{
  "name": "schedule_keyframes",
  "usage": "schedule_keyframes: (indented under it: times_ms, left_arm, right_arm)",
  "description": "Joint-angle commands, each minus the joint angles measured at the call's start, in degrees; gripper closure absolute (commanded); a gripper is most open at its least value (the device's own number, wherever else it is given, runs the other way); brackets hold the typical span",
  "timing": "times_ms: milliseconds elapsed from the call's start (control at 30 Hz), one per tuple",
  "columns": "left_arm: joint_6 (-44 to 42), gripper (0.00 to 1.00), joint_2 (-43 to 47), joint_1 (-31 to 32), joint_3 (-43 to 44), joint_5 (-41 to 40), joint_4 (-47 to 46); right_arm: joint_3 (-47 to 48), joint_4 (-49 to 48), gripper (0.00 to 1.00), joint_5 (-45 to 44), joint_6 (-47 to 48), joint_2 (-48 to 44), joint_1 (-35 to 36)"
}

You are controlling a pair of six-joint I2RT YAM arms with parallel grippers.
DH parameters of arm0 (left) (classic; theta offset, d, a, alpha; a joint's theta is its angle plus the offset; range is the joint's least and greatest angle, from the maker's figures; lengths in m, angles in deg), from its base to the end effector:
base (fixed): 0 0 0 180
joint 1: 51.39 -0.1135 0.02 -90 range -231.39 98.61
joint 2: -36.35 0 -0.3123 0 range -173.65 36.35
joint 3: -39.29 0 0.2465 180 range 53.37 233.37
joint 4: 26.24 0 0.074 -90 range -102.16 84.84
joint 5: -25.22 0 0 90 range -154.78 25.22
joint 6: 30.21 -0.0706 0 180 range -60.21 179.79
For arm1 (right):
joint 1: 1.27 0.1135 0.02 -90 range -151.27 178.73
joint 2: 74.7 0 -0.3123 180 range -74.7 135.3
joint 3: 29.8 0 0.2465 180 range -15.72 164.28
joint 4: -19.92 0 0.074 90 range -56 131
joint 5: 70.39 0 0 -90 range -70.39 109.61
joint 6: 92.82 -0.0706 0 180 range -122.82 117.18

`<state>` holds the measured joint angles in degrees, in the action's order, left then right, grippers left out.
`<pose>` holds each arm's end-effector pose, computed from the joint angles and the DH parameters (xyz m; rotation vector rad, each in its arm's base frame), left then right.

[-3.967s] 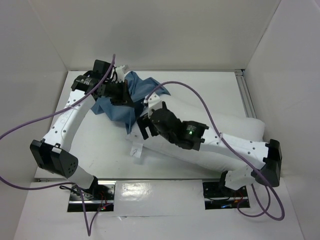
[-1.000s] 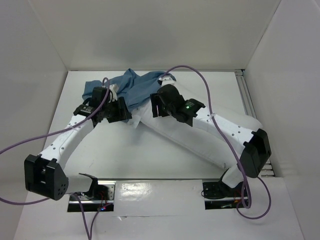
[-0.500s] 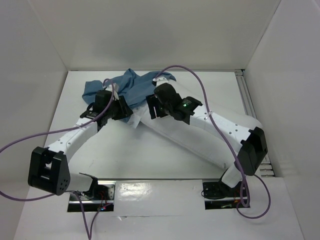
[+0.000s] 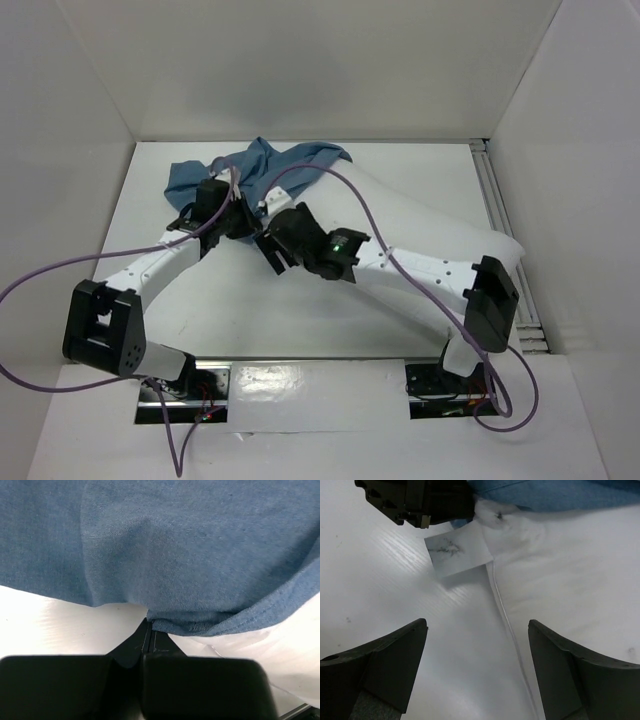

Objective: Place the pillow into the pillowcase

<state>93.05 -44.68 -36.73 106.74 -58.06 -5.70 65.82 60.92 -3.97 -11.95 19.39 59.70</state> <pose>0.3174 -0.0916 0.2833 -0.2911 2.2064 -0.5984 0.2167 0.3323 0.3434 -0.7635 2.0646 0.2194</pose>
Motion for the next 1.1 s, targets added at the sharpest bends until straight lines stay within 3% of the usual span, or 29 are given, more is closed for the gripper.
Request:
schedule_keyframes:
  times_ms: [0, 200, 300, 367, 400, 467, 633, 800, 1067]
  left_arm:
    - [-0.47, 1.0, 4.38, -0.33, 1.83, -1.27, -0.58]
    - [-1.0, 1.0, 6.32, -0.86, 0.69, -0.75, -0.57]
    - [-1.0, 1.0, 6.94, -1.38, 0.16, -0.13, -0.04]
    - [-1.0, 1.0, 7.46, -1.38, 0.16, -0.13, 0.57]
    - [-1.0, 1.0, 8.08, -1.38, 0.16, 0.39, 0.57]
    - [-1.52, 1.0, 8.78, -1.91, 0.16, 0.4, 1.1]
    - [-2.05, 1.0, 10.19, -2.52, -0.37, 0.4, 1.72]
    - [-2.05, 1.0, 10.19, -2.53, 0.16, 1.54, 1.72]
    - [-3.8, 1.0, 10.19, -2.53, 2.53, 4.17, 3.64]
  right_arm:
    - [-3.75, -13.69, 0.11, -9.03, 3.5, 3.29, 1.61]
    - [-7.53, -28.57, 0.08, -15.6, 4.73, 10.58, 2.22]
    - [-5.71, -31.14, 0.17, -19.74, 1.49, 15.58, 0.56]
    - [-4.46, -29.82, 0.39, -22.13, -0.27, 16.92, -1.2]
    - [-3.85, -29.21, 0.7, -22.83, -0.89, 16.92, -1.9]
    - [-2.35, -26.57, 0.99, -23.45, -1.94, 16.92, -4.01]
    - [-3.75, -27.62, 1.0, -15.39, 2.7, 7.54, -6.82]
    - [0.55, -21.04, 1.0, -6.06, 5.68, 6.82, -7.44]
    - [7.31, -15.76, 1.0, -5.26, 3.94, 7.34, -9.11]
